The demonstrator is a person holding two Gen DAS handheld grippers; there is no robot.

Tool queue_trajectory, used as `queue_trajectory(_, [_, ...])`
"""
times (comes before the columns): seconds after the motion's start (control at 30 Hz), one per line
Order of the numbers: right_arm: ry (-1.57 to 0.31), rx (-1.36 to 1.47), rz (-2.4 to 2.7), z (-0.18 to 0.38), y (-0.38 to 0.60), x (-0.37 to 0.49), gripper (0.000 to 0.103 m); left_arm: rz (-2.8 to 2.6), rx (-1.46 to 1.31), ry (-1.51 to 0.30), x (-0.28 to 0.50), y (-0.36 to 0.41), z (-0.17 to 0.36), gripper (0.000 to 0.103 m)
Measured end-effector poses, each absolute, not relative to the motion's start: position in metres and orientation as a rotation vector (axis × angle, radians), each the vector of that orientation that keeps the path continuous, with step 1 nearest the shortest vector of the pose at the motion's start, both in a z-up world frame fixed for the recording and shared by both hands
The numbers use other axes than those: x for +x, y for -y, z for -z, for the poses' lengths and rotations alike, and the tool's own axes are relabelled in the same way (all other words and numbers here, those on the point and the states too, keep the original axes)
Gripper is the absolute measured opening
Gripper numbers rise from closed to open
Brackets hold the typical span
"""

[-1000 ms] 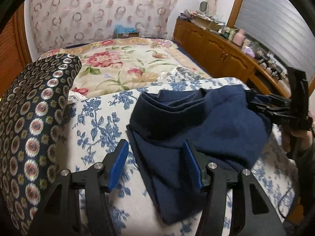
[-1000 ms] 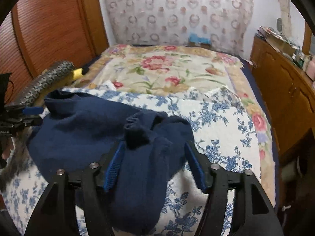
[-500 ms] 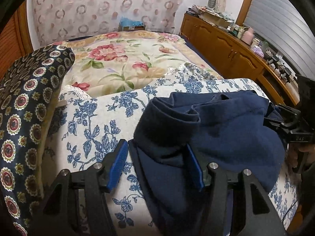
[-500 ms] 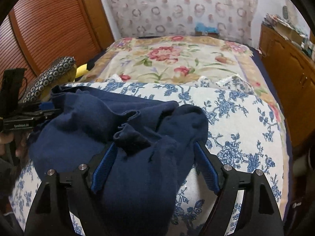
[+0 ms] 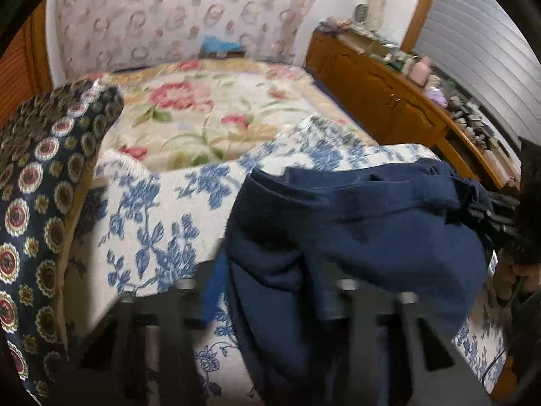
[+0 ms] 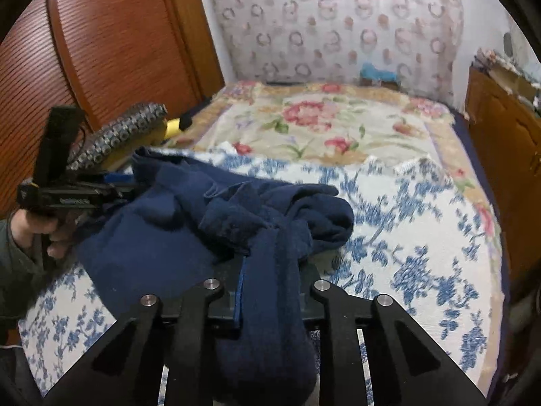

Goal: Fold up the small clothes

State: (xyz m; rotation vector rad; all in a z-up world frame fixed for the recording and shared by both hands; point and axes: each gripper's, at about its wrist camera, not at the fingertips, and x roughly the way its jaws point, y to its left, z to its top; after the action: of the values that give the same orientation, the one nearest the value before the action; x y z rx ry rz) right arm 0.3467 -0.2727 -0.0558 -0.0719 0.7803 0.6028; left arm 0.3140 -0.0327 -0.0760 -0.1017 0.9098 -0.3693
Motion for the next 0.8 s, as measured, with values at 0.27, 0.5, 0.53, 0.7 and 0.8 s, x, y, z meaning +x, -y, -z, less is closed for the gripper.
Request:
queue_trajectory(0.27, [-0.657, -0.111, -0.599, 0.015, 0.261, 0.328, 0.014, 0.415, -0.171, -0.783, 0.29, 0.013, 0.041, 0.014])
queue_trajectory(0.5, [-0.553, -0.165, -0.635, -0.027, 0.241, 0.311, 0.014, 0.413, -0.173, -0.618, 0.242, -0.01, -0.016, 0.013])
queue_trajectory(0.53, [-0.538, -0.175, -0.642, -0.035, 0.235, 0.311, 0.014, 0.409, -0.173, -0.603, 0.237, -0.014, -0.022, 0.013])
queue_trajectory(0.7, [-0.468, -0.239, -0.713, -0.076, 0.195, 0.315, 0.014, 0.33, -0.181, -0.521, 0.206, -0.055, -0.052, 0.014])
queue_trajectory(0.8, [-0.433, -0.306, -0.773, -0.099, 0.155, 0.322, 0.014, 0.255, -0.183, -0.499, 0.189, -0.086, -0.061, 0.014])
